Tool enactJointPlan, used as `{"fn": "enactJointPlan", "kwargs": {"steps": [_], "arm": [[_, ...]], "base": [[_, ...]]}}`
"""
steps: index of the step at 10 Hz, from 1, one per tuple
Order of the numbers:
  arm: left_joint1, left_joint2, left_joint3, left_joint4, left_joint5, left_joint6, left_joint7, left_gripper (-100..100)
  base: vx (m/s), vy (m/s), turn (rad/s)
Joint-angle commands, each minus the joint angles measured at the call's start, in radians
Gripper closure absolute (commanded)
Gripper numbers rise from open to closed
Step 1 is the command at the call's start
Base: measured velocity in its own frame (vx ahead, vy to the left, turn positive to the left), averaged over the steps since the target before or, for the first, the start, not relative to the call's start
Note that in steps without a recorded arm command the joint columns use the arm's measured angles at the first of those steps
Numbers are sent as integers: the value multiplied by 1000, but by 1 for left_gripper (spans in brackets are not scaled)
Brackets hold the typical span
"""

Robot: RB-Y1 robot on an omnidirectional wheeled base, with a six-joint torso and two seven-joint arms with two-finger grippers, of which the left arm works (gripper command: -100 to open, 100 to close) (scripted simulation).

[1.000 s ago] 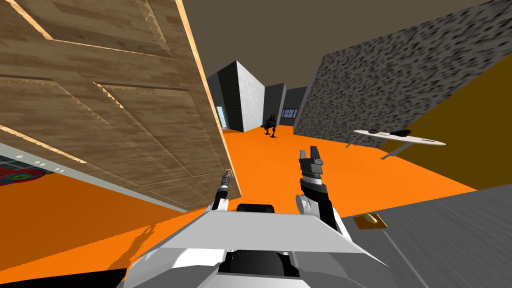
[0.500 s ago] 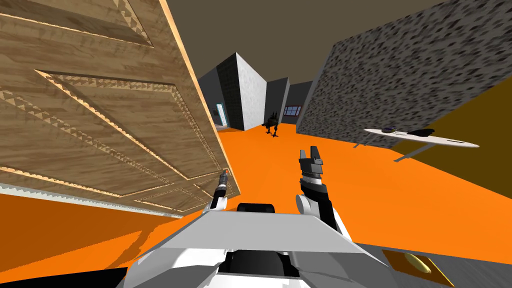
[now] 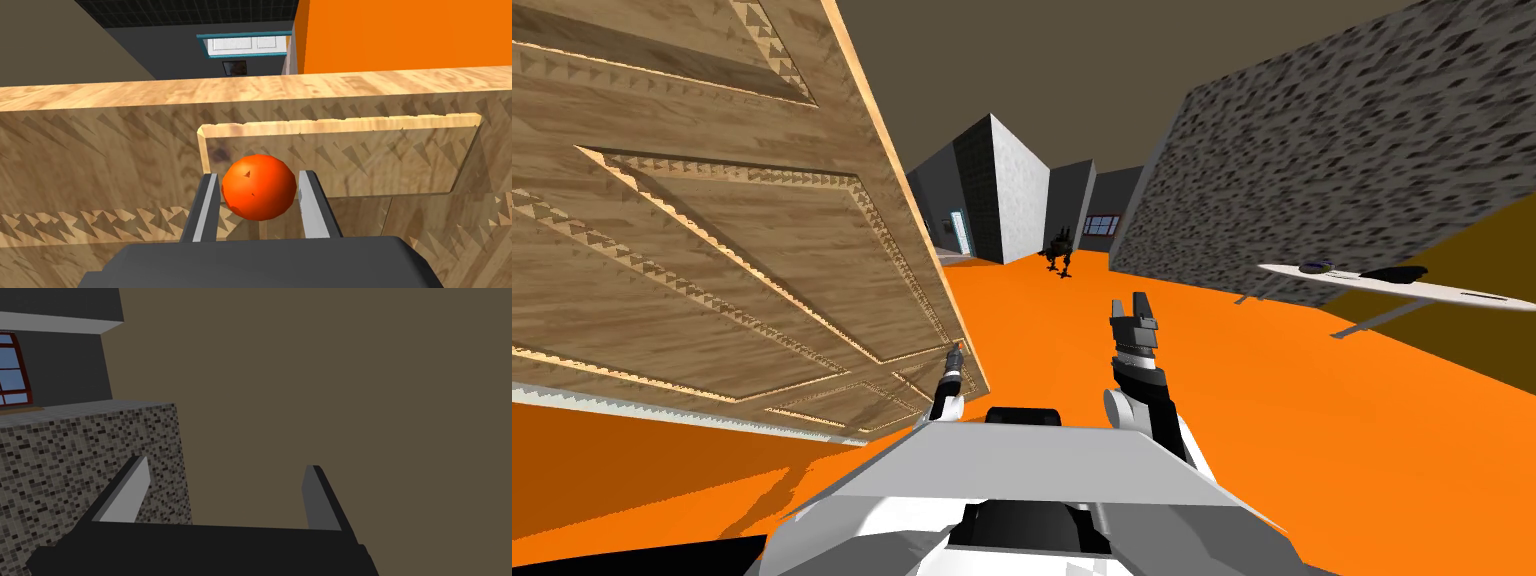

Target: Push the door open

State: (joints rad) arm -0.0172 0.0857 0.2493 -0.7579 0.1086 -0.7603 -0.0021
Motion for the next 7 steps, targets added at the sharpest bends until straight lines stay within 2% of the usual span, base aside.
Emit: {"fn": "enactJointPlan", "kwargs": {"steps": [1,2,3,7], "arm": [[0,0,22,-17,11,5,-9,100],[13,-3,9,-23,5,9,-2,100],[14,2,26,-28,14,10,-7,100],[16,7,63,-26,33,9,-20,100]], "base": [[213,-43,52],[104,-15,28],[135,8,23],[194,-14,53]]}}
